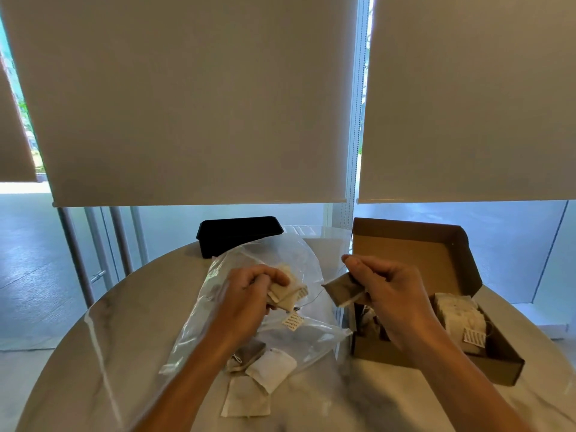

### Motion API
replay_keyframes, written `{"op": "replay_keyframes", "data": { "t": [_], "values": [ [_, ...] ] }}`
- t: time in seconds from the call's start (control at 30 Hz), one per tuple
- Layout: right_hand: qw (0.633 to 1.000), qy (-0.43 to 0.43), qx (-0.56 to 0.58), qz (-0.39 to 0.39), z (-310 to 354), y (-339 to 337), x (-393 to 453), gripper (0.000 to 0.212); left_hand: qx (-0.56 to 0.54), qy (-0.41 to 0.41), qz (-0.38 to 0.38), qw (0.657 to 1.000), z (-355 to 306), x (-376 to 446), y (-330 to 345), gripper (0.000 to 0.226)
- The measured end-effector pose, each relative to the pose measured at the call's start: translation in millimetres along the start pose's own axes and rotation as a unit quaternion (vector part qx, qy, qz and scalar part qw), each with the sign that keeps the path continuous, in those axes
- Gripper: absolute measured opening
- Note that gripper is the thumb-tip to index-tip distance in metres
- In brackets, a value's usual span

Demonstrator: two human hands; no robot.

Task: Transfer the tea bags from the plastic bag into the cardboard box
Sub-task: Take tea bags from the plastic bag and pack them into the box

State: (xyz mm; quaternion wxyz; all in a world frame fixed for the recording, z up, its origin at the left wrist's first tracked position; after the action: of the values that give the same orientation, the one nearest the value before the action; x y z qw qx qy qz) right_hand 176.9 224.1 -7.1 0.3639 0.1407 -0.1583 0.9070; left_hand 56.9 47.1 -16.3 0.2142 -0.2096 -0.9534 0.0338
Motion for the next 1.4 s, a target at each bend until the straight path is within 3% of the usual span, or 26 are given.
{"op": "replay_keyframes", "data": {
  "t": [0.2, 0.37, 0.5, 0.63, 0.77, 0.8, 0.87, 0.97, 1.07, 1.13, 1.27, 1.4],
  "values": [
    [0.996, -0.089, -0.007, 0.017, 19.5, 16.5, -14.8, 0.016, 0.073, 0.071, 0.096, 0.990, -16.3, -19.0, 21.6, 0.028],
    [0.993, -0.091, 0.037, 0.065, 25.9, 28.2, -22.8, 0.015, 0.097, 0.104, 0.143, 0.979, -21.6, -23.0, 29.4, 0.026],
    [0.993, -0.030, 0.104, 0.051, 23.2, 24.5, -19.0, 0.014, 0.083, 0.100, 0.146, 0.981, -18.2, -18.0, 20.1, 0.031],
    [0.969, 0.077, 0.233, 0.045, 13.2, 14.5, -11.3, 0.017, 0.087, 0.067, 0.149, 0.983, -11.6, -10.1, 6.0, 0.038],
    [0.950, 0.112, 0.282, 0.068, 10.4, 5.0, -5.9, 0.019, 0.100, 0.054, 0.147, 0.983, -6.4, -6.4, -3.3, 0.039],
    [0.957, 0.097, 0.262, 0.081, 10.7, 4.4, -5.8, 0.017, 0.099, 0.052, 0.149, 0.982, -6.2, -6.1, -4.4, 0.039],
    [0.987, 0.010, 0.098, 0.128, 17.4, 6.5, -8.3, 0.025, 0.084, 0.052, 0.157, 0.983, -7.4, -6.1, -5.6, 0.036],
    [0.964, -0.052, -0.103, 0.241, 16.8, 29.0, -19.6, 0.050, 0.052, 0.064, 0.159, 0.984, -13.6, -6.8, -6.2, 0.029],
    [0.947, -0.106, -0.202, 0.226, 15.9, 46.8, -29.3, 0.021, 0.034, 0.091, 0.148, 0.984, -21.0, -6.4, -10.0, 0.033],
    [0.950, -0.125, -0.202, 0.203, 13.9, 48.0, -29.4, 0.009, 0.020, 0.104, 0.127, 0.986, -23.8, -4.2, -16.7, 0.032],
    [0.952, -0.114, -0.209, 0.191, 16.2, 33.5, -22.2, 0.017, -0.037, 0.102, 0.071, 0.992, -27.4, -1.8, -28.8, 0.018],
    [0.959, -0.077, -0.225, 0.152, 16.7, 14.2, -13.7, 0.011, -0.045, 0.082, -0.008, 0.996, -16.5, 4.5, -36.8, 0.007]
  ]
}}
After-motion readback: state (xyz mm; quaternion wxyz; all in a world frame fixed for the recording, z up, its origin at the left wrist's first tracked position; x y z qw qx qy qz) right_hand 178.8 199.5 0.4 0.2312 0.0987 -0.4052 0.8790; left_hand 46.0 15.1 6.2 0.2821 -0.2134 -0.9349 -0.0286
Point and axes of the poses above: each hand's wrist, its own x-axis towards the middle knuckle, its own y-axis out of the palm, z = x × y, the point moved 5 cm from there along x, towards the middle knuckle, and after that the axes turned 6 degrees about -x, right-handed, at the moved point
